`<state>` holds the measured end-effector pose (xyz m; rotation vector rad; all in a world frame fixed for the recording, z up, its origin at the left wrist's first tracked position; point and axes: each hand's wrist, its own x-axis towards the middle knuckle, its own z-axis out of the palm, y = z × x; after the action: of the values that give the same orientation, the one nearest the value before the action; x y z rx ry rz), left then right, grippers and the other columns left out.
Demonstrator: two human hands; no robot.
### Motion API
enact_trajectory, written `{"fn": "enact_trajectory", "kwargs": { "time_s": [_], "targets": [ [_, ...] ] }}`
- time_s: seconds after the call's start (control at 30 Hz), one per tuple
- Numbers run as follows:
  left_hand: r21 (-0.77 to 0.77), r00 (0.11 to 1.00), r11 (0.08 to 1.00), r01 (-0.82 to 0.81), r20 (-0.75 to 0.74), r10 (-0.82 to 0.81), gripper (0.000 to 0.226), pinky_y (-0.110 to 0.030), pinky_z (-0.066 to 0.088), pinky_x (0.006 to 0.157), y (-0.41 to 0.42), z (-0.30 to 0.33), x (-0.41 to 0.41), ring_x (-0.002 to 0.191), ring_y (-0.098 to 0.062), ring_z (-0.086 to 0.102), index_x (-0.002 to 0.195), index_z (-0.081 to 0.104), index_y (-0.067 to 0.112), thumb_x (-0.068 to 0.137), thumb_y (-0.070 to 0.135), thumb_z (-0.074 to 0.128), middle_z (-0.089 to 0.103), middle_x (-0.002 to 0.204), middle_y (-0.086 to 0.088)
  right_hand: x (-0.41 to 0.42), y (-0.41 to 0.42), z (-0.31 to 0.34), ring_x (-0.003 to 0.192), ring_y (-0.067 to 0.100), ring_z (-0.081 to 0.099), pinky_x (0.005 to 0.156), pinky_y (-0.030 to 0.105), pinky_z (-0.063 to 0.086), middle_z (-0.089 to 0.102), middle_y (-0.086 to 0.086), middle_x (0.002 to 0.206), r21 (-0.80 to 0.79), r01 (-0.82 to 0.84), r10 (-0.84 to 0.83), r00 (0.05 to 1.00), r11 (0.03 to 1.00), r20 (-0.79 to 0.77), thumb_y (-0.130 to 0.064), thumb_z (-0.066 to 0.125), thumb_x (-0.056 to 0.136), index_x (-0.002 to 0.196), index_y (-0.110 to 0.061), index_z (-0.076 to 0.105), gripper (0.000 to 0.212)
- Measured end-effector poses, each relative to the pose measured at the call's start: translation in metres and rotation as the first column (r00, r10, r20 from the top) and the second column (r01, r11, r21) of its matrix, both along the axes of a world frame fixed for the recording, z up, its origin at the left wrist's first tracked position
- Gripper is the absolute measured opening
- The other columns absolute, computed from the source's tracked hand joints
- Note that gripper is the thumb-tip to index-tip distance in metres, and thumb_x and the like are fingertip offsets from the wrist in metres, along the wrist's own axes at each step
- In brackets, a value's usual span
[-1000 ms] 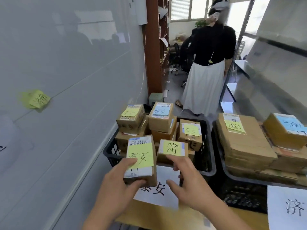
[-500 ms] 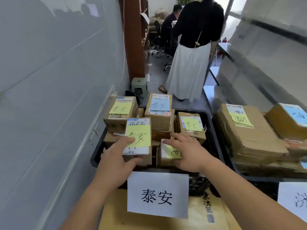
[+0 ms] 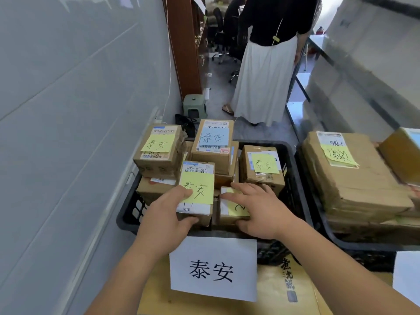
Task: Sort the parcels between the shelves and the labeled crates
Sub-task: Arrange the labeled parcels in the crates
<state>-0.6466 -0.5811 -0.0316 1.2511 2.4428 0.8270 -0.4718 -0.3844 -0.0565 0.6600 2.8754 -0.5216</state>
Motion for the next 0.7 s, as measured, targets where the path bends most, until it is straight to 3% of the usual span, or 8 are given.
{"fn": "enact_trajectory", "kwargs": {
  "time_s": [0.13,0.3,0.53,0.7],
  "targets": [
    [-0.045,1.0,0.999,0.02,-0.007,-0.02,0.051,-0.017,0.044,0.079,-0.001,-0.012,0.004,0.11,-0.005,0.053,0.125,0.054,0.033,0.083,0.029,0.082,0.059,0.129,0.018,0.0,0.002,-0.001,0.157,0.02,0.007,0.125,0.06,0.003,0.01,-0.015,0.17,-0.018,0.002,-0.002,1.0,1.0,-0.008,-0.04,0.064,0.086,0.153,-0.06,0.019,0.083],
    [-0.093,1.0,0.996,-0.009,-0.012,0.008,0.049,-0.015,0.041,0.074,-0.003,-0.028,0.001,0.105,-0.007,0.051,0.126,0.054,0.029,0.085,0.023,0.08,0.062,0.132,0.009,-0.004,-0.002,0.0,0.157,0.019,0.004,0.125,0.059,-0.002,0.008,-0.016,0.17,-0.019,0.008,-0.009,1.0,1.0,-0.005,-0.039,0.064,0.088,0.154,-0.057,0.022,0.081],
    [-0.081,0.998,0.997,-0.018,-0.066,0.013,0.055,-0.03,0.052,0.089,-0.004,-0.035,0.008,0.118,-0.017,0.056,0.138,0.051,0.024,0.088,0.024,0.074,0.058,0.135,0.005,-0.008,-0.012,-0.01,0.158,0.019,-0.002,0.124,0.06,-0.006,0.005,-0.015,0.171,0.001,0.032,-0.032,0.999,0.999,-0.036,-0.039,0.06,0.087,0.155,-0.055,0.02,0.081],
    [-0.093,0.993,0.996,-0.003,-0.119,-0.008,0.054,-0.032,0.054,0.081,-0.009,-0.039,0.013,0.113,-0.019,0.053,0.139,0.044,0.025,0.089,0.037,0.061,0.054,0.133,0.002,-0.006,-0.02,-0.009,0.159,0.023,-0.004,0.122,0.063,-0.011,0.004,-0.015,0.171,0.059,0.044,-0.041,0.998,0.997,-0.052,-0.042,0.057,0.088,0.156,-0.054,0.019,0.079]
  ]
}}
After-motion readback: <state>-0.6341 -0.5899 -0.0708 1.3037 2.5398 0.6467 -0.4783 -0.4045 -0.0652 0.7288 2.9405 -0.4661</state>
